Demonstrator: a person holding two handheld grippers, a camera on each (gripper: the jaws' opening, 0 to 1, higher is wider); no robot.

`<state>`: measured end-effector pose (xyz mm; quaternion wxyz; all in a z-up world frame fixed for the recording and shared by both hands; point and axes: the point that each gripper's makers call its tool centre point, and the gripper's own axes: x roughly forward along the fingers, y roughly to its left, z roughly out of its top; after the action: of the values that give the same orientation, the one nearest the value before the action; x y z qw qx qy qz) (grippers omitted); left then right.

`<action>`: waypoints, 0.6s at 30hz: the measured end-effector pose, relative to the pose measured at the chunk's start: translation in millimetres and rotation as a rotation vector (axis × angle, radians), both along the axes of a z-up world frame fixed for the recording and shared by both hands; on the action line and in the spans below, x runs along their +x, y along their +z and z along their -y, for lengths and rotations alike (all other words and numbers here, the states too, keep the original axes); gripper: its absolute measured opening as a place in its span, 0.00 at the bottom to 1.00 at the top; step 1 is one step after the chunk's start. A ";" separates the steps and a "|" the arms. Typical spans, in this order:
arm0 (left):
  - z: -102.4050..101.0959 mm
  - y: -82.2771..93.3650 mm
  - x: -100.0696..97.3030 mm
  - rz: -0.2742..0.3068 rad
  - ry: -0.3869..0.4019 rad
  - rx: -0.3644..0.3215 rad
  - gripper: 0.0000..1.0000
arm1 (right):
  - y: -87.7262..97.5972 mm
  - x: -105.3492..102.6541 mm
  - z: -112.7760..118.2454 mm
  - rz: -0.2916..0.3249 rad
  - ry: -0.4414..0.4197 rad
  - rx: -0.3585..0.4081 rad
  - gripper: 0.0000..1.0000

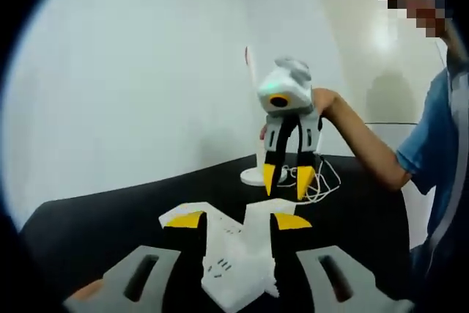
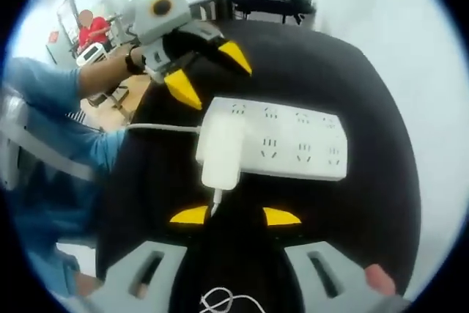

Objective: Insert the desk lamp plug into the socket, turn on the power strip switch, turn on the lamp switch, then turn off the lamp switch, turn off the power strip switch, and remove the plug from the socket.

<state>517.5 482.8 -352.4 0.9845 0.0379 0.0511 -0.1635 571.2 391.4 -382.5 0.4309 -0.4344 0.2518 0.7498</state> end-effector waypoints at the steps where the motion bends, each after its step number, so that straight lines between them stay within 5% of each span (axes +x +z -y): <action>1: -0.4 -1.5 -2.0 -0.005 0.001 0.001 0.37 | 1.4 0.6 -0.2 0.002 0.001 0.007 0.30; 11: -11.7 -17.7 -19.6 -0.025 0.033 -0.015 0.52 | 23.0 21.6 -9.3 0.077 -0.041 0.105 0.44; 18: -21.4 -22.0 -28.0 -0.014 0.037 -0.031 0.70 | 24.4 13.0 -12.4 0.106 -0.062 0.106 0.54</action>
<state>489.6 504.2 -374.3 0.9874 0.0204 0.0559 -0.1465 584.3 403.7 -358.1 0.4890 -0.4421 0.2019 0.7244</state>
